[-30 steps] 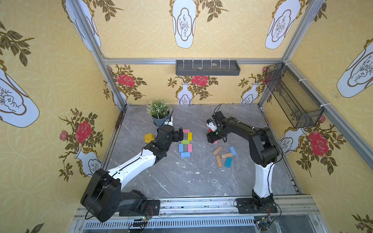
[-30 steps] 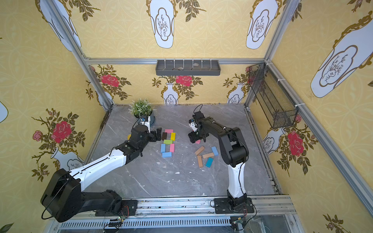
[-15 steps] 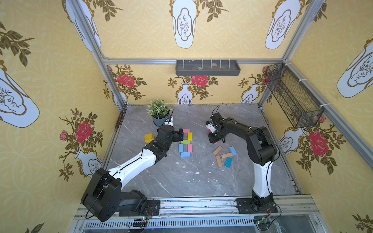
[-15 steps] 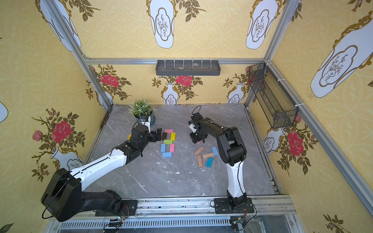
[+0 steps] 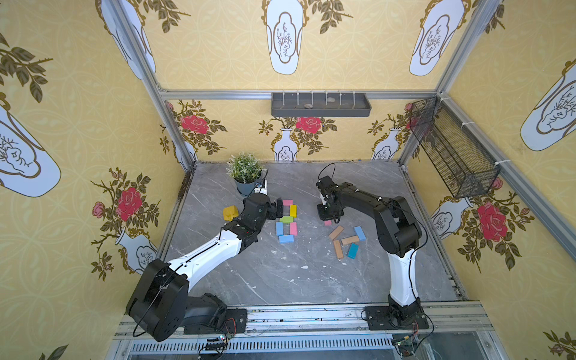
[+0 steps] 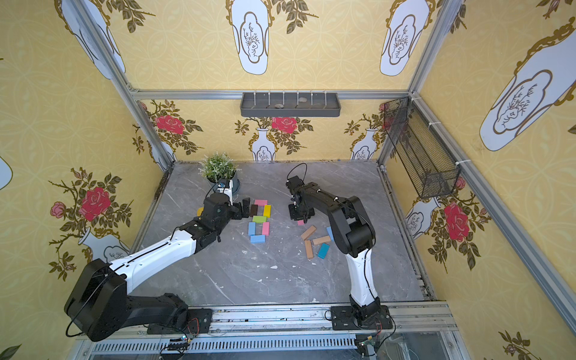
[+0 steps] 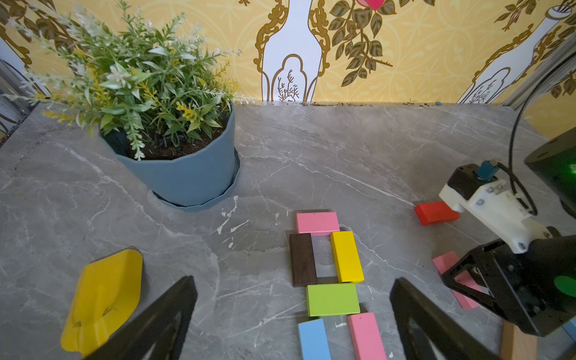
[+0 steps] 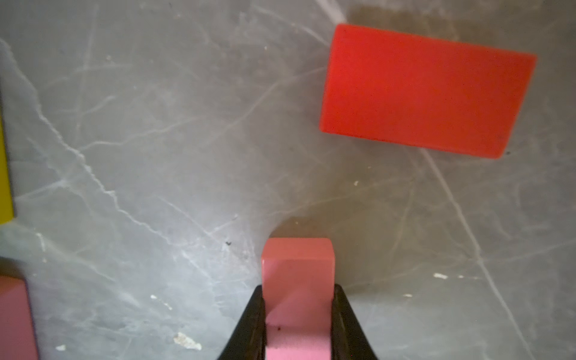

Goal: Assemble the number 8 with building blocks
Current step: Assemble the building block at the center of the board.

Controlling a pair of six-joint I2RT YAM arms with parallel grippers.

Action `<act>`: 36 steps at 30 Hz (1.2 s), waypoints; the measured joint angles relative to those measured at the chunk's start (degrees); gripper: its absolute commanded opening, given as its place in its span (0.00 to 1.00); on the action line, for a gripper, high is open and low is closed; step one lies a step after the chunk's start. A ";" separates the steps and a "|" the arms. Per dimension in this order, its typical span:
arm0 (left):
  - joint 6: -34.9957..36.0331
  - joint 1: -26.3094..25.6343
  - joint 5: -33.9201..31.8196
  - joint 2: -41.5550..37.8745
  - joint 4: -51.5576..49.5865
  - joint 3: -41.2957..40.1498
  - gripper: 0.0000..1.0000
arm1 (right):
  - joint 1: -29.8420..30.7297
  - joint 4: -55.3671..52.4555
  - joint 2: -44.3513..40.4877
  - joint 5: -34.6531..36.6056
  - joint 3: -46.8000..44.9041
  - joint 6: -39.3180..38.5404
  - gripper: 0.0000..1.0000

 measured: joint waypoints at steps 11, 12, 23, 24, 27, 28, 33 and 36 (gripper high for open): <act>0.00 0.00 0.20 0.20 0.00 0.15 1.00 | 0.52 -4.24 3.15 0.22 5.11 8.59 0.20; 0.00 0.00 0.20 0.22 0.00 0.15 1.00 | 0.50 -4.52 3.37 0.20 5.42 8.96 0.20; -0.02 0.00 0.20 0.22 0.00 0.15 1.00 | -0.96 -4.74 4.74 -0.81 7.32 10.78 0.19; -0.02 0.00 0.20 0.22 0.00 0.15 1.00 | -1.07 -4.74 4.94 -0.76 7.61 10.78 0.19; -0.02 0.00 0.20 0.22 0.00 0.15 1.00 | -1.25 -4.81 5.60 -0.61 8.57 10.71 0.19; -0.02 0.00 0.20 0.22 0.00 0.15 1.00 | -1.31 -4.79 5.79 -0.61 8.85 10.49 0.19; -0.02 0.00 0.20 0.22 0.00 0.15 1.00 | -1.92 -4.39 6.49 -0.63 9.79 9.73 0.18; -0.02 0.00 0.20 0.22 0.00 0.15 1.00 | -2.25 -4.02 6.93 -0.61 10.40 9.46 0.18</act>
